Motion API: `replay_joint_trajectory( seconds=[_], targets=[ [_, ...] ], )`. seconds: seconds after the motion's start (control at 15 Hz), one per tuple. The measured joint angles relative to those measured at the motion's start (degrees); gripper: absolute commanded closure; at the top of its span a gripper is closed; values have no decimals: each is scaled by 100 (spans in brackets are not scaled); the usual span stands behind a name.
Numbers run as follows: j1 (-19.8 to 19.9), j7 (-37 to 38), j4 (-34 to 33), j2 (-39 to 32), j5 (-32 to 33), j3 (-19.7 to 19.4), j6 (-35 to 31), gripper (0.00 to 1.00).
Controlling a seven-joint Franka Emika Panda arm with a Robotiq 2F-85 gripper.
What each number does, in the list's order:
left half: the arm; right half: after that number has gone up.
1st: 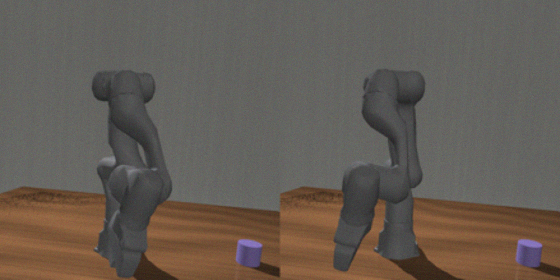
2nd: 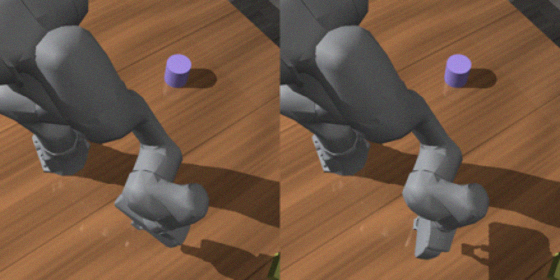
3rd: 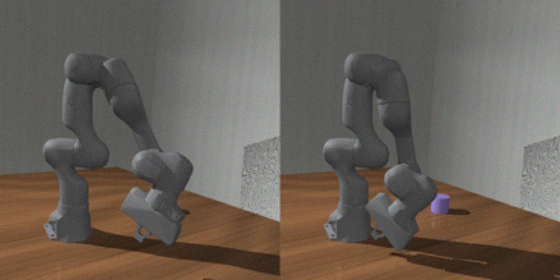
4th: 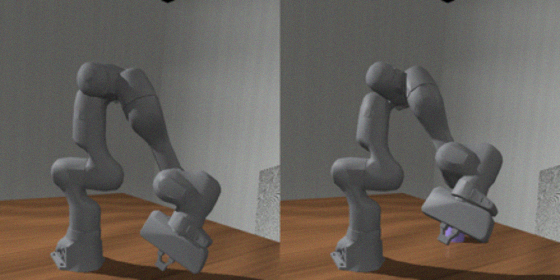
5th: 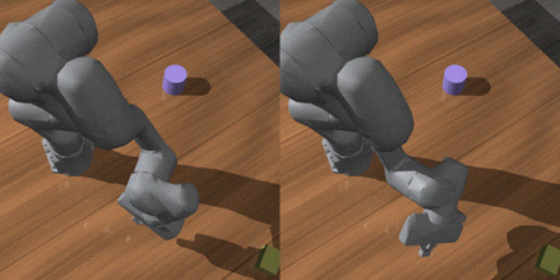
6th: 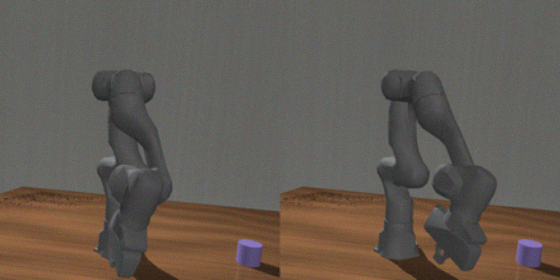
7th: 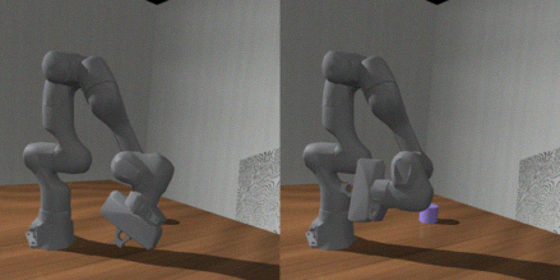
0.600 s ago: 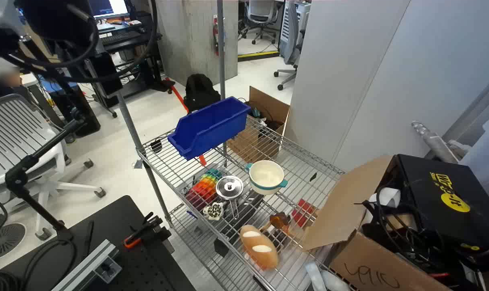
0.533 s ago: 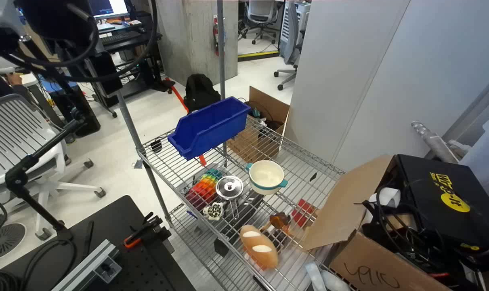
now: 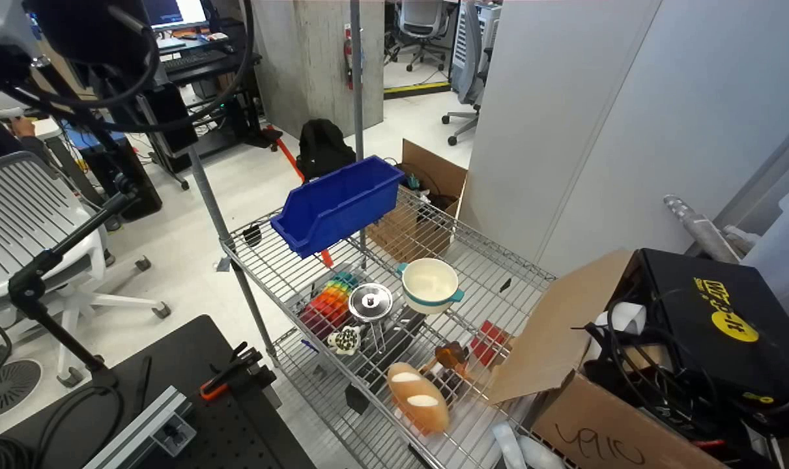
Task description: Open the silver pot
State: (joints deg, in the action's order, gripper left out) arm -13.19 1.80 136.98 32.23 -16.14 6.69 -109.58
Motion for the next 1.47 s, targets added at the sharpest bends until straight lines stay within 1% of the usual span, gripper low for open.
replay_joint_trajectory(
  seconds=[0.13, 0.27, 0.67, 0.93, 1.2, 1.47],
  targets=[
    [44, 0, 8, -27, 0, 5, -73, 0],
    [159, 0, 11, -146, 12, 2, -322, 0],
    [627, 1, 3, -850, 120, -52, -1363, 0],
    [841, 1, -6, -1441, 258, -108, -2103, 0],
    [997, 162, -34, -2239, 683, -127, -2836, 0],
    [1085, 637, -191, -3118, 1307, -150, -3230, 0]
  ],
)
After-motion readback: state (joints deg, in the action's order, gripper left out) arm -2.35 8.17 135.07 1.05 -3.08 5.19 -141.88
